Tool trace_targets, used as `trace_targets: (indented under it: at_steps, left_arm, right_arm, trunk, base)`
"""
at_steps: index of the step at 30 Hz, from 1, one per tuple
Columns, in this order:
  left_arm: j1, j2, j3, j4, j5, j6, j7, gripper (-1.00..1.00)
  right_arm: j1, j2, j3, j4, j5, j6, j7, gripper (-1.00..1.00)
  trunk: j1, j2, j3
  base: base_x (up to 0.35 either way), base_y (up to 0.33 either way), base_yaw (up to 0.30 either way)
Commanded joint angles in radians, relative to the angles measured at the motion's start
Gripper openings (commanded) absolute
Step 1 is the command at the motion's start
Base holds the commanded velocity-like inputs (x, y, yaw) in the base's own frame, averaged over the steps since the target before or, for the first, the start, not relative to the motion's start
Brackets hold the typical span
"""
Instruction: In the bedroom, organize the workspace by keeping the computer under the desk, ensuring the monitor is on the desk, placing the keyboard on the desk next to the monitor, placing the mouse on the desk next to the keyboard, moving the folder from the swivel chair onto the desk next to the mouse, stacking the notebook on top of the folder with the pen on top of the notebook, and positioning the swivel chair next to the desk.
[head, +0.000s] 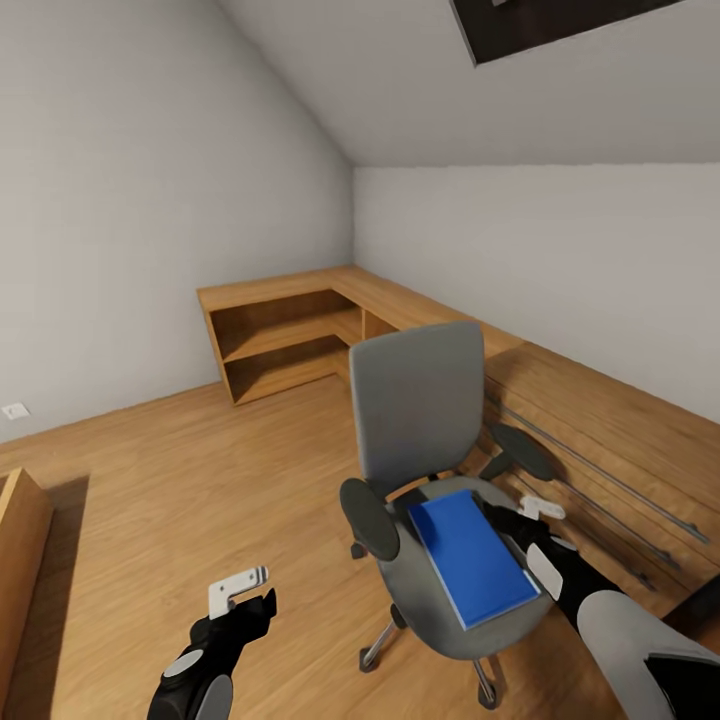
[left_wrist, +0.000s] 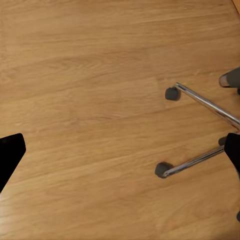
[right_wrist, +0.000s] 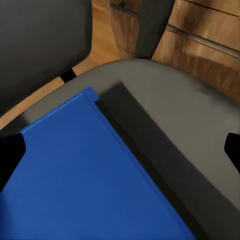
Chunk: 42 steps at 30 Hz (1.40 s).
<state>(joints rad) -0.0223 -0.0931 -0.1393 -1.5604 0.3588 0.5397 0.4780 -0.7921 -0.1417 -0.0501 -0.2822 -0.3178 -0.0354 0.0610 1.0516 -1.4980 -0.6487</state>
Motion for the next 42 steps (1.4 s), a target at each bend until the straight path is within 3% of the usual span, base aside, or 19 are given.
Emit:
trace_targets:
  at_steps: [1, 9, 28, 42]
  left_arm:
    - [-0.001, 0.000, -0.001, -0.001, 0.011, 0.002, 0.010, 1.00]
    - [-0.001, 0.000, -0.002, -0.001, 0.011, 0.002, 0.010, 1.00]
    - [-0.001, 0.000, -0.003, -0.001, 0.011, 0.001, 0.010, 1.00]
    - [-0.001, 0.003, -0.003, 0.008, 0.008, 0.002, 0.008, 1.00]
  right_arm:
    - [-0.001, 0.000, -0.006, 0.003, -0.006, -0.001, 0.006, 1.00]
    - [-0.001, 0.000, -0.049, 0.005, -0.007, 0.026, 0.006, 1.00]
    - [-0.001, 0.004, -0.051, 0.010, -0.007, 0.026, 0.002, 1.00]
    - [-0.001, 0.004, -0.054, -0.001, -0.008, 0.024, 0.005, 1.00]
  trunk:
    - [0.004, -0.008, -0.004]
    - [0.035, -0.064, -0.029]
    - [0.107, -0.197, -0.089]
    - [0.107, -0.197, -0.089]
  base:
    - [0.000, 0.000, 0.000]
    - [0.000, 0.000, 0.000]
    - [0.000, 0.000, 0.000]
    - [0.117, 0.000, 0.000]
